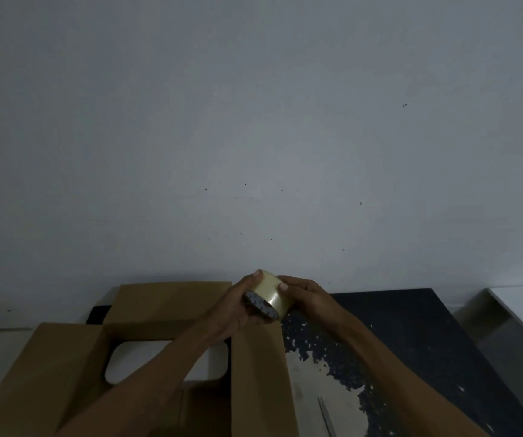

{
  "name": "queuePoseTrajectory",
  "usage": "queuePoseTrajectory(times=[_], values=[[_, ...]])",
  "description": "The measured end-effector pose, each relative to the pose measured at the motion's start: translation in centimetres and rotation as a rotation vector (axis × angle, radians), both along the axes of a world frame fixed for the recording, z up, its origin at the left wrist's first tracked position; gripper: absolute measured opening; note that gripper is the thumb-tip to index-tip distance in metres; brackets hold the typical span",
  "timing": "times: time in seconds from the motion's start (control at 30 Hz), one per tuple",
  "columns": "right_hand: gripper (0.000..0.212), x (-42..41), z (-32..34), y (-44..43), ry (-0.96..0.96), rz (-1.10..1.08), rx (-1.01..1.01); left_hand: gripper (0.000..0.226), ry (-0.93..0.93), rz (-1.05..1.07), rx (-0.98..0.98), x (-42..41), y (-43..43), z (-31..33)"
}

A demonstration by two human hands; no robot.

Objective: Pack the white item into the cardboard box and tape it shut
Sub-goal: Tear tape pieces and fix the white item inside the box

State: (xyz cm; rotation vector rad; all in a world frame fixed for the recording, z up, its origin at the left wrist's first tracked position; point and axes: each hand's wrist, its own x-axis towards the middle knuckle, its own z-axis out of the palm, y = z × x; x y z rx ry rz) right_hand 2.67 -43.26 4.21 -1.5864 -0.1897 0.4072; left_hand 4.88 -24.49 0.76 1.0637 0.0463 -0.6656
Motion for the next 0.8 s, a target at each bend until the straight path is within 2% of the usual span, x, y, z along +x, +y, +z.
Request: queuePoseTrajectory(times=[0.1, 0.23, 0.47, 0.73, 0.8], values=[[0.039, 0.1, -0.1, 0.0, -0.005, -0.005, -0.026, 0.084, 0.012, 0.015, -0.026, 0.1, 0.1, -0.1], [0.039, 0.1, 0.1, 0.0, -0.056, 0.002, -0.120, 0.082, 0.018, 0.012, -0.030, 0.0, 0.1, -0.2], [0.021, 0.1, 0.9, 0.8, -0.125, -0.031, -0.183, 0.078, 0.026, 0.029, -0.027, -0.1, -0.5, -0.1], [0.026, 0.7, 0.3, 1.1, -0.168, -0.108, -0.208, 0.066, 0.032, 0.107, -0.146, -0.4, -0.3, 0.3], [0.025, 0.6, 0.5, 1.3, -0.190, -0.133, -0.222, 0.065, -0.021, 0.073, -0.113, -0.4, 0.0, 0.2]])
